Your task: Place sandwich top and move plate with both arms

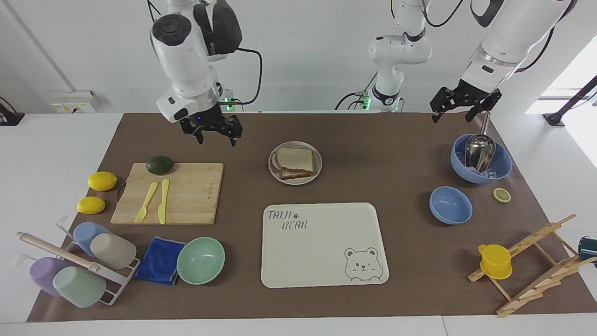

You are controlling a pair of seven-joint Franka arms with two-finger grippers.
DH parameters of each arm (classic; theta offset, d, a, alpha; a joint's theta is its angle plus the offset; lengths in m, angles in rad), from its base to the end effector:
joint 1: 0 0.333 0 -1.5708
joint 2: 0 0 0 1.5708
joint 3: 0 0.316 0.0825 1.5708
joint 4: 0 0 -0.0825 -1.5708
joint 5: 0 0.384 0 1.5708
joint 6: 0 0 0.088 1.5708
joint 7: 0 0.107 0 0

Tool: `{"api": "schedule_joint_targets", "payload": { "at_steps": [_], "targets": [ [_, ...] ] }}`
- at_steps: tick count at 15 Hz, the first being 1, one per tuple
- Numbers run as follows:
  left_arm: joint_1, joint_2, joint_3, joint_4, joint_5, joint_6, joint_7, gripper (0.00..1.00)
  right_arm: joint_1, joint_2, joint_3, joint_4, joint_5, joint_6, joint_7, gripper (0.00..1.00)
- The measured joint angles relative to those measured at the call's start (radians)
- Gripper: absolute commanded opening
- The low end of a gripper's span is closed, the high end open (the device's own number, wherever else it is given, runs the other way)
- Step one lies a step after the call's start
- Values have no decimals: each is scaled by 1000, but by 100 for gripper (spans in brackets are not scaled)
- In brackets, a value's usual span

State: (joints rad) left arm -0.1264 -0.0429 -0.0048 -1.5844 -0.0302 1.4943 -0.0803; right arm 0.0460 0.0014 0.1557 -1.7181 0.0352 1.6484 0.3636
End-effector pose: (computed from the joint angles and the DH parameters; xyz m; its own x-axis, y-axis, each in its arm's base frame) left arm 0.5281 -0.0732 0.6350 0.9974 -0.0530 -0.0494 -0.0518 -0.9983 0.0261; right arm 0.5432 0.1146 0.5607 0.9833 -0.1643 -0.0789 -0.1654 -0.9862 -0.0075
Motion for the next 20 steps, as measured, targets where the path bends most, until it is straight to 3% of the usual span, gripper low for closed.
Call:
{"api": "schedule_joint_targets", "payload": {
  "at_steps": [3, 7, 11, 20],
  "targets": [
    [0, 0, 0, 0, 0, 0, 0, 100, -74, -8, -1, 40, 0, -71, -57, 100],
    [0, 0, 0, 0, 0, 0, 0, 100, -81, -3, -9, 55, 0, -96, -84, 100],
    [0, 0, 0, 0, 0, 0, 0, 100, -28, 34, -141, 161, 2, -198, -190, 100],
    [0, 0, -9, 0, 0, 0, 0, 100, 27, -8, -180, 118, -6, -180, -202, 100]
  ]
}}
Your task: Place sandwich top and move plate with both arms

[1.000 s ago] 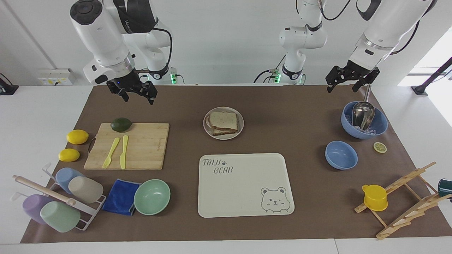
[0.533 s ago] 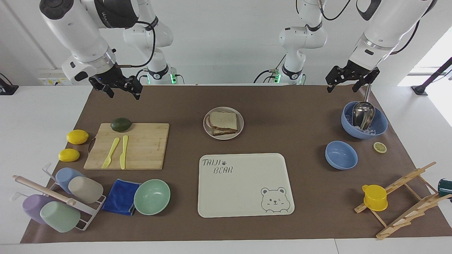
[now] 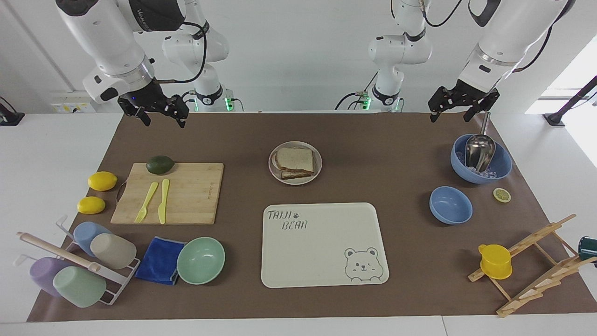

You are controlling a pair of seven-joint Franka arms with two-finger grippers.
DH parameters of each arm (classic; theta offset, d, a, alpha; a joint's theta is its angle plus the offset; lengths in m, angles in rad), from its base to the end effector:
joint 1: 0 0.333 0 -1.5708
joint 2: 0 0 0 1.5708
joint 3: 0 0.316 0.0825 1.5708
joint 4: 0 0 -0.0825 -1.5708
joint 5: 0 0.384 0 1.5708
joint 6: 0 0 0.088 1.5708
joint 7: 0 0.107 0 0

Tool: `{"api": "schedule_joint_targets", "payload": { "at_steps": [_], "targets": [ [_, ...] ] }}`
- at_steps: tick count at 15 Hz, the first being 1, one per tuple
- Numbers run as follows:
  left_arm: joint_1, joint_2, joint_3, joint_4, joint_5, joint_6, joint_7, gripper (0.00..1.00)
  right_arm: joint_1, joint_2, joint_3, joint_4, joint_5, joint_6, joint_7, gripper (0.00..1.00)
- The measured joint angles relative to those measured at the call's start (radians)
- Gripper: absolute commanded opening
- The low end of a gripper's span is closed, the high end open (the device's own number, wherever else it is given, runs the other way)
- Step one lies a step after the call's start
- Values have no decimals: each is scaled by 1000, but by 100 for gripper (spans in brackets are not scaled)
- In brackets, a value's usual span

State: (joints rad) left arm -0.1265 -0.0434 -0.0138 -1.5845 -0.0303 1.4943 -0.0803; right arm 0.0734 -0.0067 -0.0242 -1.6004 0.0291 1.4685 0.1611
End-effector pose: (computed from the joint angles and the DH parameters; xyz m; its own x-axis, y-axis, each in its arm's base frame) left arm 0.5272 -0.0781 0.6352 0.9969 -0.0621 -0.0490 -0.0609 -0.9978 0.0258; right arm 0.5393 0.0299 0.6061 0.9858 -0.1090 -0.1279 -0.1111 -0.9938 -0.0089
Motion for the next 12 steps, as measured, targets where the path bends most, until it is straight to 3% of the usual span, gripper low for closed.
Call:
{"api": "schedule_joint_targets", "payload": {
  "at_steps": [5, 12],
  "targets": [
    [0, -7, -2, -41, 0, 37, -18, 100, -17, 0, -5, -2, -23, 10, -55, 100],
    [-116, -30, -19, -282, -53, 298, -116, 100, -58, 0, -6, -8, -23, 16, -98, 100]
  ]
}}
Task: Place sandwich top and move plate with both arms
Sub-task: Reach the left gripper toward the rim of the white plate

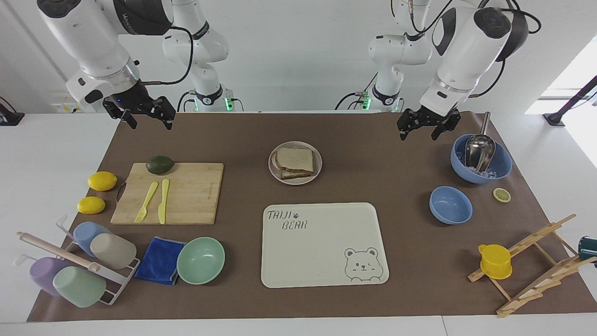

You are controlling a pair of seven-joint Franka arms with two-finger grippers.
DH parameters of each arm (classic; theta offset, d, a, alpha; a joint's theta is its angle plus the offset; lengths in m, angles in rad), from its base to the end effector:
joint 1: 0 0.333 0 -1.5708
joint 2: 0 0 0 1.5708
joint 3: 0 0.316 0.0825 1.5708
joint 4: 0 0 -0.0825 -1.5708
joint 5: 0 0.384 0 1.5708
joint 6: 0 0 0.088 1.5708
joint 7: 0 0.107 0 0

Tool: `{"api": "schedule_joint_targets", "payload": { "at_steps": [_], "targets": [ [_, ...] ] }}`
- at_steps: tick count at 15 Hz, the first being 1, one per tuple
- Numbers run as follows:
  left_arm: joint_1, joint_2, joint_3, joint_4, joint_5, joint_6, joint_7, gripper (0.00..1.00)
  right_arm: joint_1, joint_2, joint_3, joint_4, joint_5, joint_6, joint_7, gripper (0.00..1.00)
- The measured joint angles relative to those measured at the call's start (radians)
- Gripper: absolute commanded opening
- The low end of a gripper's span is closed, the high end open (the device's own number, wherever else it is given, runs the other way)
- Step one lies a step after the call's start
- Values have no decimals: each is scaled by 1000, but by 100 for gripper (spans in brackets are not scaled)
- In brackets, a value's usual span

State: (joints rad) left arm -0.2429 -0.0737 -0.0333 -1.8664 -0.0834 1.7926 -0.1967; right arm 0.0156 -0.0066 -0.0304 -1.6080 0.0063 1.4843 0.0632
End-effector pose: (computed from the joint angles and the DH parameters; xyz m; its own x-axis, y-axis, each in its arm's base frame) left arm 0.5173 -0.1545 0.5434 0.9980 -0.0616 -0.0162 -0.0602 -0.9952 0.0771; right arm 0.5416 -0.0073 0.6037 0.9901 -0.0773 -0.1170 -0.0777 -0.9970 0.0009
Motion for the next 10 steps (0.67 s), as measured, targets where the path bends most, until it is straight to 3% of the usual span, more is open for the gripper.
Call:
{"api": "schedule_joint_targets", "payload": {
  "at_steps": [3, 10],
  "targets": [
    [-51, 13, -1, -84, -26, 97, -15, 100, -21, 0, 2, 0, 0, 0, -6, 100],
    [-198, 119, -4, -198, -73, 317, -33, 100, -22, 0, 15, 1, 0, 0, -35, 100]
  ]
}}
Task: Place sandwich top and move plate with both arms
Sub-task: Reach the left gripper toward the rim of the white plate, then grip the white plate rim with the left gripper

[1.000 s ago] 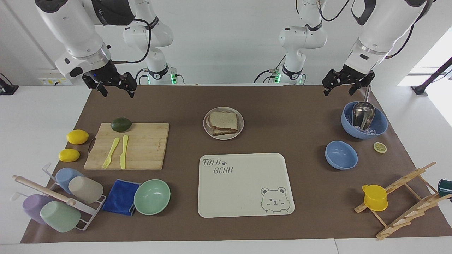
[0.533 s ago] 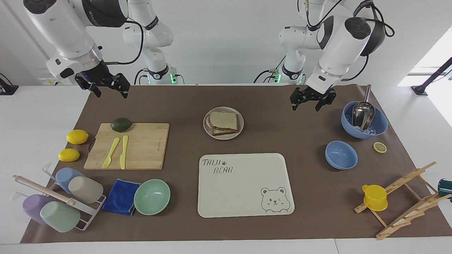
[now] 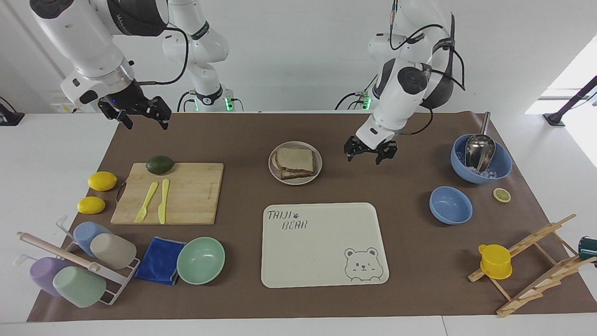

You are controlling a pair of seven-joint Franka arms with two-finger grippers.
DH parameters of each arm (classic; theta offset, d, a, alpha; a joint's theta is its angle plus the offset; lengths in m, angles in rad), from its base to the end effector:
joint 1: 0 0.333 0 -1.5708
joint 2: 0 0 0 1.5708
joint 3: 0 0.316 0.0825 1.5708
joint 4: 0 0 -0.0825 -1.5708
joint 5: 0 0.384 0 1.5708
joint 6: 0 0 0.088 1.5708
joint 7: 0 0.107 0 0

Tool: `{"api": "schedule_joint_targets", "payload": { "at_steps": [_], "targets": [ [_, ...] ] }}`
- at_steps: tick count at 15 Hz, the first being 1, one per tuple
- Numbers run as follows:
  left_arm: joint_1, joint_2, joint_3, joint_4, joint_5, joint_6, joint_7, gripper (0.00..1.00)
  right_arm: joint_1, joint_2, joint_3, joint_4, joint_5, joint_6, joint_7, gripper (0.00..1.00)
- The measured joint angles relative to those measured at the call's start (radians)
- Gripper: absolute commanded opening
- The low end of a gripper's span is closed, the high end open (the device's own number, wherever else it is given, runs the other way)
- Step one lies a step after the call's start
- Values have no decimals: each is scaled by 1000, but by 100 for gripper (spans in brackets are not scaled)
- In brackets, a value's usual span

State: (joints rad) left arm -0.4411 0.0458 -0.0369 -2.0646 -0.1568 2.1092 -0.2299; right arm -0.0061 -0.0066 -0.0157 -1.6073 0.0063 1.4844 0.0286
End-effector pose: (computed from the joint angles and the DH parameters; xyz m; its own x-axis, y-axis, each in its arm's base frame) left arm 0.4912 -0.2625 0.4118 0.9849 -0.1690 -0.0374 -0.1628 -0.9780 0.1305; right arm 0.5416 -0.0111 0.6040 0.9920 -0.0497 -0.1162 -0.0504 -0.9987 -0.0031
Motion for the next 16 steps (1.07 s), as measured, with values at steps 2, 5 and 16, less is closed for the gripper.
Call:
{"api": "schedule_joint_targets", "payload": {
  "at_steps": [2, 5, 16],
  "targets": [
    [-40, 6, -1, -61, -27, 78, -21, 100, 0, 0, 0, 5, 0, 0, -8, 100],
    [-91, 22, -1, -108, -38, 149, -98, 97, 13, -1, 0, 16, 0, 0, -33, 100],
    [-146, 72, 0, -134, -74, 189, -143, 80, 26, -3, -34, 18, 0, 18, -35, 100]
  ]
}}
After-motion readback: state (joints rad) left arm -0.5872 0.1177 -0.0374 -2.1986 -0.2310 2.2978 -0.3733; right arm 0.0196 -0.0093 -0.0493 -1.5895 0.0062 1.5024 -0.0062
